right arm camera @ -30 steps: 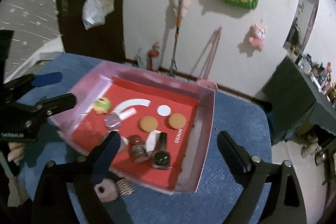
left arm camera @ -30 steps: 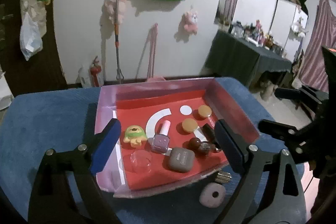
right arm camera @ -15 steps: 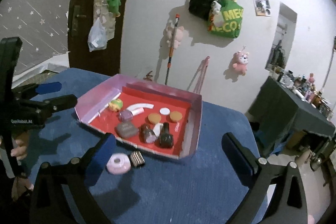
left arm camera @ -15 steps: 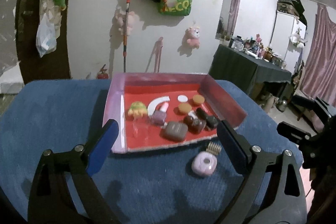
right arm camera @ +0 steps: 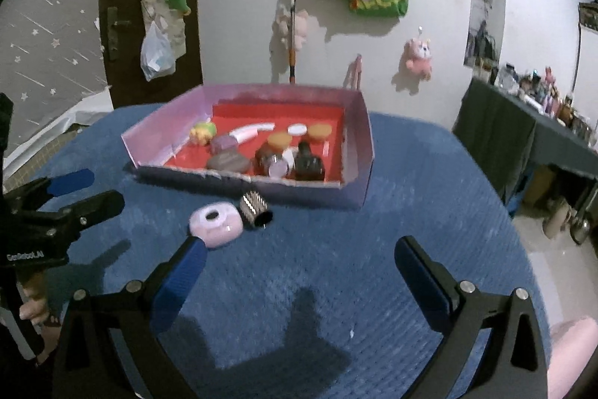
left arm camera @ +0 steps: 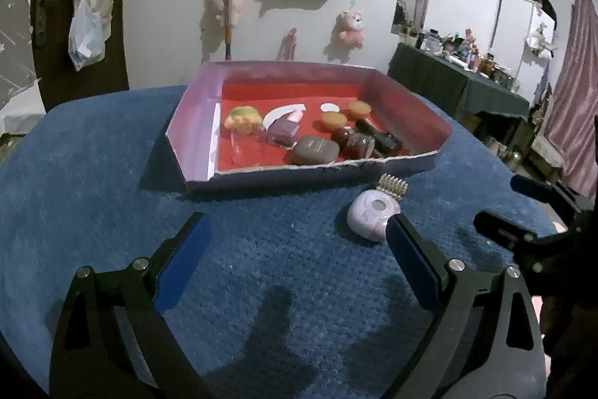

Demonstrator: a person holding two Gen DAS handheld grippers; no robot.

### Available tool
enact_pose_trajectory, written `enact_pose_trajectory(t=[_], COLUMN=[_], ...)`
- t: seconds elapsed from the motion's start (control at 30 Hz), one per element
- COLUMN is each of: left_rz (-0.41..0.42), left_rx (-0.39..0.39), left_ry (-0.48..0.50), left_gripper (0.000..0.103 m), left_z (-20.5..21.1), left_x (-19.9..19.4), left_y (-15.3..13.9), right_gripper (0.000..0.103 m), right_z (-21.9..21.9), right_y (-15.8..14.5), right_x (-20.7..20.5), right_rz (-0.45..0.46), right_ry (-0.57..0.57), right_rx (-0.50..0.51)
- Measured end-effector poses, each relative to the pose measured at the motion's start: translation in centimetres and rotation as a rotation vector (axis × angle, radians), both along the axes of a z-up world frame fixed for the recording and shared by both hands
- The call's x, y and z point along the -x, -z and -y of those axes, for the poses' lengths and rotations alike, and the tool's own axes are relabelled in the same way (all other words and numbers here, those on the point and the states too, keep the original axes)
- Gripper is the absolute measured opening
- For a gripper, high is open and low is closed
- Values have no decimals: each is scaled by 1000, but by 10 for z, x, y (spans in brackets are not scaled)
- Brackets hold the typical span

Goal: Organize rigid objects
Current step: 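Open both grippers and withdraw them from the box, then move the left gripper to the lilac compact while the right gripper approaches the metal cylinder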

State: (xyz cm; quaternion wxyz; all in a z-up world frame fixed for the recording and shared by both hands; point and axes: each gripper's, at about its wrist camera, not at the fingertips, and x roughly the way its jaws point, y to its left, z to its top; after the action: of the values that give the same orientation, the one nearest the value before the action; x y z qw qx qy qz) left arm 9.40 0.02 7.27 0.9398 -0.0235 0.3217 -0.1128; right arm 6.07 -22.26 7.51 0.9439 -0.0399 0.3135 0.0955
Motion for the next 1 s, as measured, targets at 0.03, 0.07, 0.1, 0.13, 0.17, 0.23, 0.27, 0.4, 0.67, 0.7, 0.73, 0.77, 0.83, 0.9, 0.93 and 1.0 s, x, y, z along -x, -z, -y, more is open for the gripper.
enact_pose_trajectory(t=[0.03,0.07,0.1,0.13,0.17,0.23,0.27,0.4,0.67,0.7,0.73,0.77,0.83,0.9,0.93,1.0], left_rz=[-11,-18,-28,-39,-48,-60,-67,-89,-118,-121,-124,-127,-136,-146,-155,-165], left_rx=[3,4,2,-3,-8,-13,-13,-6,-27,-27,-30,-35,-44,-50,-53,-54], left_ry=[2,3,7,11,13,12,13,12,15,15,14,13,8,3,1,1], left_gripper=[96,96,96,96,96,96,96,96,96,96,96,96,96,96,96,96], left_z=[0,1,3,4,5,6,7,8,12,12,13,13,14,13,14,14], left_x=[-1,-1,-1,-2,-3,-3,-4,-6,-8,-9,-9,-9,-10,-11,-12,-12], left_y=[4,6,9,12,15,19,21,27,33,34,34,34,35,37,38,40], right_gripper=[103,103,103,103,103,103,103,103,103,103,103,103,103,103,103,103], right_z=[-1,-1,-1,-1,-1,-2,-4,-4,-1,-1,-1,-1,0,2,3,5], right_y=[5,9,14,16,19,26,28,34,40,41,41,42,42,43,44,46], right_x=[-1,-1,-1,-2,-3,-3,-4,-7,-13,-14,-14,-14,-14,-16,-17,-19], right_rz=[-8,-14,-22,-27,-34,-45,-48,-59,-86,-88,-87,-88,-89,-95,-99,-111], right_ry=[5,8,11,11,11,12,14,18,25,26,28,30,37,45,48,55], right_rx=[5,7,7,6,7,17,25,36,19,17,17,18,19,16,13,7])
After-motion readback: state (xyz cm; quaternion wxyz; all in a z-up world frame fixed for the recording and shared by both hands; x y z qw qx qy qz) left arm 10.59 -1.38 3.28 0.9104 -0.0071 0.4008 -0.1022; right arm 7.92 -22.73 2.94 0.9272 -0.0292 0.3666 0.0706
